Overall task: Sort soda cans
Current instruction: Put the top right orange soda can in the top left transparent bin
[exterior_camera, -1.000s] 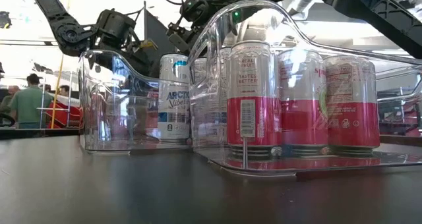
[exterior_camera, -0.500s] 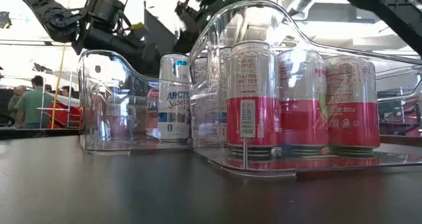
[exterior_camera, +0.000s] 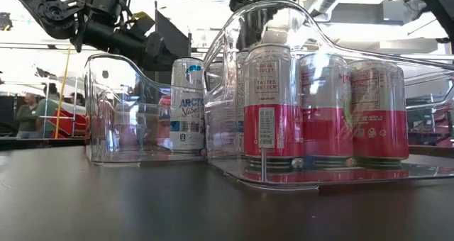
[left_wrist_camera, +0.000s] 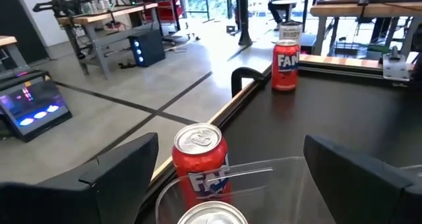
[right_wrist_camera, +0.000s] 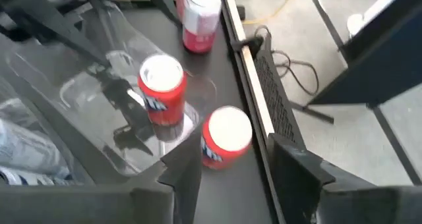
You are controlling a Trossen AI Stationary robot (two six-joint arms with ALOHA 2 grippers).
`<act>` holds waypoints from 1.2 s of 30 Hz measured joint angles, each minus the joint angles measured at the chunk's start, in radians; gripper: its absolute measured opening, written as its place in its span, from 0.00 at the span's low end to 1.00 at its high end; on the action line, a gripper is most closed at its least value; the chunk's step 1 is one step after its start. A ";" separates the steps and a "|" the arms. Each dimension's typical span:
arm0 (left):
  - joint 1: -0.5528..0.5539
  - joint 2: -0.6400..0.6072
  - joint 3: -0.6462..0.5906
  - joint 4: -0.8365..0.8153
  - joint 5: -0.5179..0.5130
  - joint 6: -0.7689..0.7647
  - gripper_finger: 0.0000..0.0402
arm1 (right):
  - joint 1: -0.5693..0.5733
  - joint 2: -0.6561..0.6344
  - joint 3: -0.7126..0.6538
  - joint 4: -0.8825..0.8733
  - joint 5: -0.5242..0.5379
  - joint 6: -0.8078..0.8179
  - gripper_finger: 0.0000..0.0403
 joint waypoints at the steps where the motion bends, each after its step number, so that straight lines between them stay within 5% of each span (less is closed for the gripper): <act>1: 0.000 0.000 0.000 -0.001 0.000 -0.001 0.94 | -0.009 -0.011 -0.023 0.007 0.000 0.002 0.47; 17: 0.000 0.000 0.000 0.013 0.001 -0.005 0.94 | -0.167 -0.503 -0.577 0.273 0.055 0.129 0.50; 28: 0.000 0.000 0.000 0.010 0.001 0.037 0.94 | -0.172 -0.611 -0.697 0.039 0.161 0.167 0.66; 36: 0.000 0.000 0.000 0.003 0.001 0.047 0.94 | -0.311 -0.605 -0.697 -0.136 0.265 0.246 0.80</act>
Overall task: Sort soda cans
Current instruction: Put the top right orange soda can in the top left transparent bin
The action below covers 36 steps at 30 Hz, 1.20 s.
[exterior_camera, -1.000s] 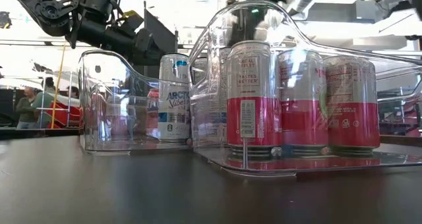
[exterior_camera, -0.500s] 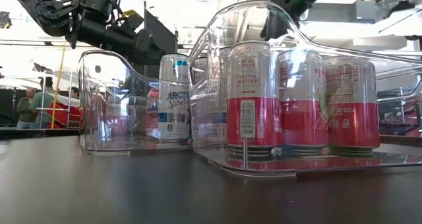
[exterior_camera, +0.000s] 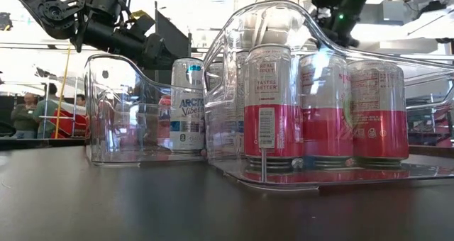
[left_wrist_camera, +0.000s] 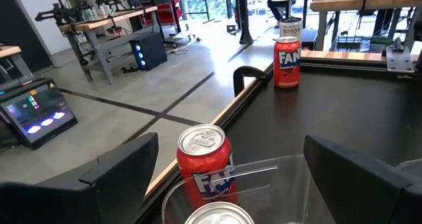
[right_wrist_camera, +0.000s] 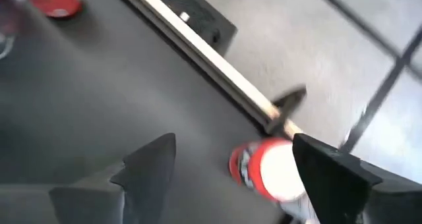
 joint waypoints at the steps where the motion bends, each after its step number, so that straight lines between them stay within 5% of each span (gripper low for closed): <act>1: 0.000 0.000 0.000 0.000 0.000 0.000 0.94 | -0.031 -0.002 0.000 -0.017 0.000 0.021 0.80; 8: 0.000 0.000 0.000 0.002 0.033 -0.003 0.94 | -0.202 0.002 0.000 -0.106 0.107 0.214 0.82; 18: 0.000 0.000 0.000 0.008 0.056 0.000 0.94 | -0.201 0.013 0.001 -0.097 0.134 0.443 0.82; 29: 0.000 0.000 0.000 0.006 0.082 0.005 0.94 | -0.030 0.144 0.001 -0.088 0.135 0.371 0.82; 36: 0.000 0.000 0.000 0.006 0.081 0.002 0.94 | -0.032 0.293 0.000 -0.092 0.135 0.215 0.82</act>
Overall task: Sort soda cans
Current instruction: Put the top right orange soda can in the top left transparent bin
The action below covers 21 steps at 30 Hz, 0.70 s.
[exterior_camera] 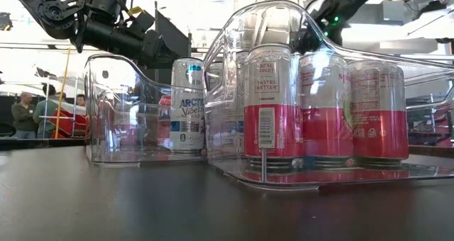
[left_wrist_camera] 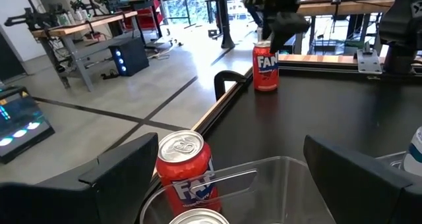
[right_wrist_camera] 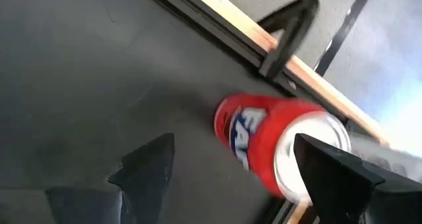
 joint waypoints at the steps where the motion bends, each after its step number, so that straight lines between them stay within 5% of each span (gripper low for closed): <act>1: 0.000 0.000 0.000 0.000 0.000 -0.001 0.94 | -0.004 0.013 0.000 0.013 0.000 -0.027 0.82; 13: 0.000 0.000 0.000 -0.006 0.000 -0.006 0.94 | -0.034 0.008 0.004 0.073 0.020 -0.308 0.83; 21: 0.000 0.000 0.000 -0.006 -0.001 -0.016 0.94 | -0.048 0.000 0.011 0.066 0.042 -0.591 0.94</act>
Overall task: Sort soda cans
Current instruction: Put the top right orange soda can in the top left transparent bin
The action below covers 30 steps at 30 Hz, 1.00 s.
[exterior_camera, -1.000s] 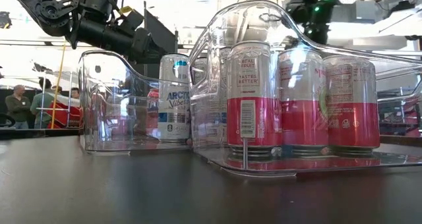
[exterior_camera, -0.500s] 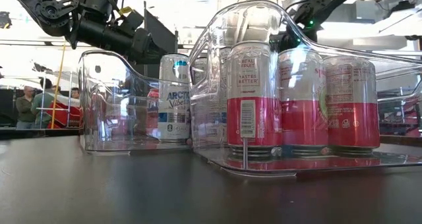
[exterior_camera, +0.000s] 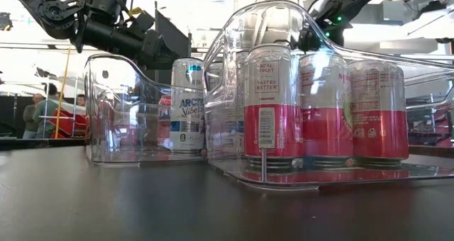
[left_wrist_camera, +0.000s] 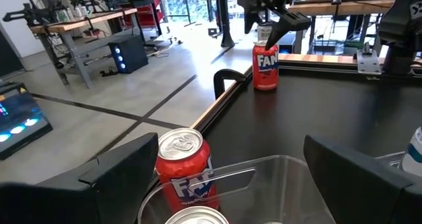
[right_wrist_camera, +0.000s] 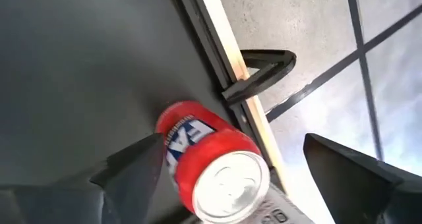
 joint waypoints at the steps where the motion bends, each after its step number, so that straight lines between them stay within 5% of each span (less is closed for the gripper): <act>1: 0.000 0.000 0.000 0.000 0.000 -0.004 0.94 | -0.005 0.003 0.000 -0.001 0.001 -0.030 0.95; 30: 0.000 0.000 0.000 -0.022 0.000 0.004 0.94 | -0.078 0.006 0.000 -0.123 -0.020 -0.118 0.99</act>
